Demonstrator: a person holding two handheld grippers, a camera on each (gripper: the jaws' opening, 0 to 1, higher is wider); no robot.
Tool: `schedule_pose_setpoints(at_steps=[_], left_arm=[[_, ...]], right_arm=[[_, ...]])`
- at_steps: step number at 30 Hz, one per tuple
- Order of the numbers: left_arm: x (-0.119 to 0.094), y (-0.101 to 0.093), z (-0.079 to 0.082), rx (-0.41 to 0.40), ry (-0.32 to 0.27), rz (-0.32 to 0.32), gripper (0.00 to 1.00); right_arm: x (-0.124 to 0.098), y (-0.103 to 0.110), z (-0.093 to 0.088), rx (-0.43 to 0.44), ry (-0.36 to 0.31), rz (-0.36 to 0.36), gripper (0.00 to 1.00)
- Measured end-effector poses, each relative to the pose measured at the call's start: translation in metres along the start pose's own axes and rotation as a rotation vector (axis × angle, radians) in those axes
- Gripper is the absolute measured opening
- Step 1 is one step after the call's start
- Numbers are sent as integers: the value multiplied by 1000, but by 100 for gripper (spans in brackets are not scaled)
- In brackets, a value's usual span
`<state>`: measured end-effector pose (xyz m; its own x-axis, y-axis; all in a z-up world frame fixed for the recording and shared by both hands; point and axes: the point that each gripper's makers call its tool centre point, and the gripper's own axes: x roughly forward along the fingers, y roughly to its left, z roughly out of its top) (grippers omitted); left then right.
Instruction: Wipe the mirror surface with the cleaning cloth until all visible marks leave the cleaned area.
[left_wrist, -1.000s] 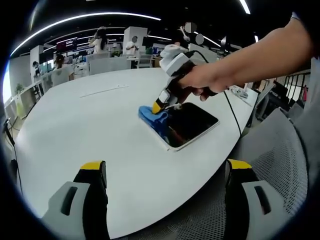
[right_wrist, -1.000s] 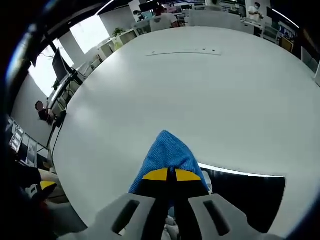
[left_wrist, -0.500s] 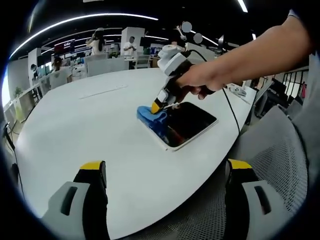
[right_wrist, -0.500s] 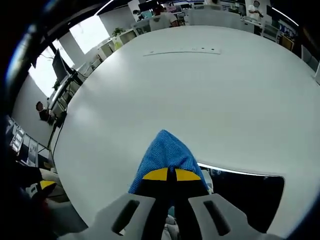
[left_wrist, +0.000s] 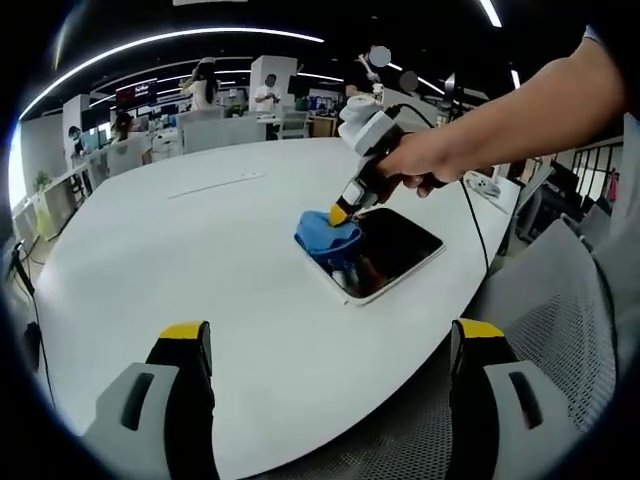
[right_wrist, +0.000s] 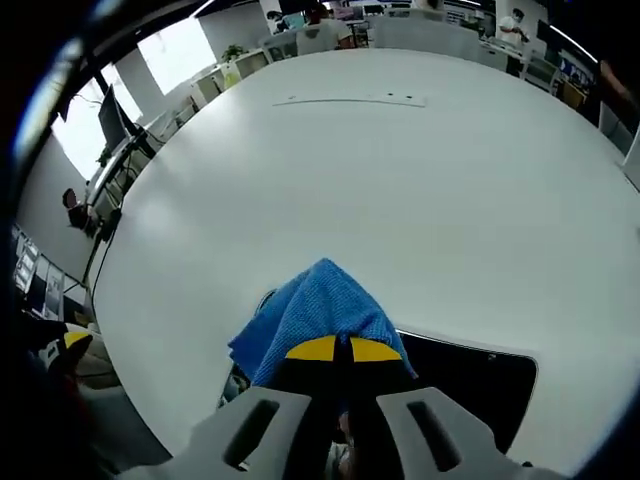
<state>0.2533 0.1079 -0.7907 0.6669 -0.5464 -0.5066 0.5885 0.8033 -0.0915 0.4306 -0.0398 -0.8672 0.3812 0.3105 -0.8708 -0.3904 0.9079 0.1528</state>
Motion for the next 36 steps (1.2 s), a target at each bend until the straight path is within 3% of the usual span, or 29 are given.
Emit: schedule_pose_setpoints(at_steps=[10,24,29,33,36], left_arm=[[-1,-4,4,-23,-9,-15,99],[-2,-9,12,-79,-40,-44,99],[-4,-9,13,-109,-39,-47,99],[-8,-6,18,-115,-80,-39,99],[-7,-6,14,-125,-69,-38,99]], right_arm=[[-2,-1,-1,-19,8,-5,0],[-10,-27,-9,33,6,-35,0],[-9,-24,-8,18,0,-48,0],[-11,-23,-10,20,-9,-59,0],[-14,-21,-17,22,-11,-65,0]])
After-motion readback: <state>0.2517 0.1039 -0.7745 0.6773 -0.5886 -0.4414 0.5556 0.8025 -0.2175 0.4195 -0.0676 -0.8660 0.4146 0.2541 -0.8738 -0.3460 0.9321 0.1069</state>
